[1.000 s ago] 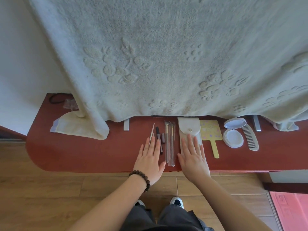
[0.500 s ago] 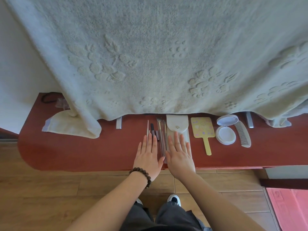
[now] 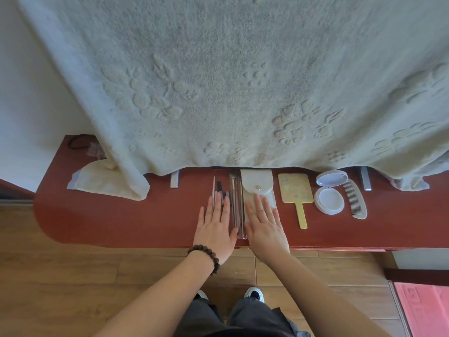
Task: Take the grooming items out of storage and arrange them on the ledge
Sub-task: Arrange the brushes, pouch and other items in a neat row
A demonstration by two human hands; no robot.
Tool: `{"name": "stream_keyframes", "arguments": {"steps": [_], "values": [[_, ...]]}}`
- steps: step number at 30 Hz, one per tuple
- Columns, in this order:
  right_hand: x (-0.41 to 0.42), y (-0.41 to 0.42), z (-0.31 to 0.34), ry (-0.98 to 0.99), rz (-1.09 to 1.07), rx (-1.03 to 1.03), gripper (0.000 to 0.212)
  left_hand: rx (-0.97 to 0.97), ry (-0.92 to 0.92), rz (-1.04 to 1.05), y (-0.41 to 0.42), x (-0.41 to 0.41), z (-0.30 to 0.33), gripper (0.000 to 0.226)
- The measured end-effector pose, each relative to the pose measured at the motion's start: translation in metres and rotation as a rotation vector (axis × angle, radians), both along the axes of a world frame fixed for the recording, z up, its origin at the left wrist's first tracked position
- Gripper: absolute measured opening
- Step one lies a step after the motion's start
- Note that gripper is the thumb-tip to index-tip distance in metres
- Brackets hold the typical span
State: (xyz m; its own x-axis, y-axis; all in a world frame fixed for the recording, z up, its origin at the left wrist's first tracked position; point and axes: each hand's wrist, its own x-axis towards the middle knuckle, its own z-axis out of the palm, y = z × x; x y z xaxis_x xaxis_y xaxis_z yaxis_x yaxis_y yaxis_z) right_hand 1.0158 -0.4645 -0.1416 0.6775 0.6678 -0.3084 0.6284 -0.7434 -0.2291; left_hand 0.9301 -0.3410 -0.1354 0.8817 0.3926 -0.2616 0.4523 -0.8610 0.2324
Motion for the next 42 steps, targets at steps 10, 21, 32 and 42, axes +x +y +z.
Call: {"name": "stream_keyframes", "arguments": {"steps": [10, 21, 32, 42], "values": [[0.002, -0.003, 0.001, 0.037, 0.017, -0.017, 0.056, 0.077, 0.024, -0.178, -0.024, 0.011, -0.003, 0.062], [-0.008, 0.014, 0.003, 0.085, -0.094, 0.016, 0.055, 0.117, 0.067, -0.247, -0.009, 0.0, -0.002, 0.061], [-0.013, 0.02, 0.0, 0.048, -0.113, 0.004, 0.056, 0.014, 0.039, 0.019, 0.016, -0.018, -0.009, 0.074], [-0.022, 0.037, 0.003, 0.074, -0.158, 0.012, 0.058, -0.005, 0.024, -0.012, 0.017, -0.019, -0.01, 0.072]]}}
